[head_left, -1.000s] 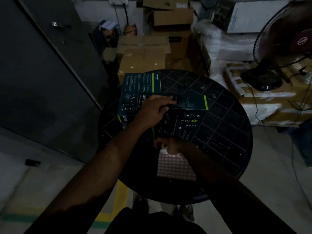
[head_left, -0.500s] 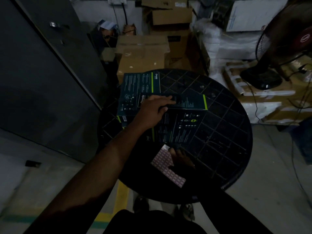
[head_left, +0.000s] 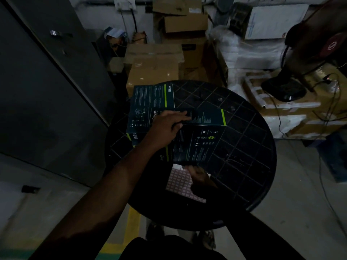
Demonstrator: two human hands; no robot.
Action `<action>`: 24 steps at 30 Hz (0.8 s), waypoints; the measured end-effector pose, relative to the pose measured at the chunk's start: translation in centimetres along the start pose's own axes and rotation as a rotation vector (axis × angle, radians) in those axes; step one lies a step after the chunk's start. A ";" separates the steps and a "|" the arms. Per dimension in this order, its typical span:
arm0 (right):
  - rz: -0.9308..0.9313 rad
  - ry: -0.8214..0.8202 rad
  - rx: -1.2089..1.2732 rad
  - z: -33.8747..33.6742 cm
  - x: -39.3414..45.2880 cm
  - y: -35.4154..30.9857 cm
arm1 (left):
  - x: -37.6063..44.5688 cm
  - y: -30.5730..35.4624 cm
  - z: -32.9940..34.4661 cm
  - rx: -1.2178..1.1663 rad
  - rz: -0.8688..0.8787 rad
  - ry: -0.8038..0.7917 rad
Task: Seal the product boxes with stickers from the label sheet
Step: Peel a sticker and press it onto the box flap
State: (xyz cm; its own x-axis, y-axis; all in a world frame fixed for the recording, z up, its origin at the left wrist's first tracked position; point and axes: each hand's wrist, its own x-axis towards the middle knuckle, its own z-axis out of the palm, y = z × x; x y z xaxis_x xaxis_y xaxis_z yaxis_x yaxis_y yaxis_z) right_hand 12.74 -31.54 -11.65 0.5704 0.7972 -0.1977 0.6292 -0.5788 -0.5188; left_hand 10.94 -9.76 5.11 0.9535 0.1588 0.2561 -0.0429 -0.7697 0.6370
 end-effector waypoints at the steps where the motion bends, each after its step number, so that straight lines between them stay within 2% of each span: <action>1: -0.027 -0.012 0.078 -0.3 0.2 0.1 | 0.0 0.1 0.0 -0.001 0.007 -0.001; 3: -0.028 0.000 0.201 -1.8 0.2 -0.3 | 0.0 0.1 0.1 -0.001 0.021 0.006; 7: -0.057 0.169 0.560 -6.2 -1.5 -3.6 | 0.1 -0.3 0.4 0.010 0.025 0.039; 11: -0.084 0.207 0.866 -11.0 -2.3 -5.6 | 0.2 -0.4 0.7 -0.016 0.042 0.074; 16: -0.136 0.315 0.787 -15.9 -1.5 -7.6 | 0.6 -0.6 0.8 -0.020 0.064 0.107; 21: -0.185 0.552 0.445 -19.4 1.5 -8.0 | 0.3 0.0 0.5 -0.040 0.107 0.240; 24: -0.171 0.557 0.283 -19.9 3.5 -7.3 | 0.2 0.0 0.6 -0.064 0.083 0.262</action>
State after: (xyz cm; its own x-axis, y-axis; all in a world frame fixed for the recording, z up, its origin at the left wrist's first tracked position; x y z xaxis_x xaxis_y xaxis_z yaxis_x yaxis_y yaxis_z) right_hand 20.64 -27.91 8.01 0.7110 0.6218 0.3284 0.6151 -0.3237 -0.7189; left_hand 11.28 -10.10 4.71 0.8365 0.2583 0.4833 -0.1440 -0.7473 0.6487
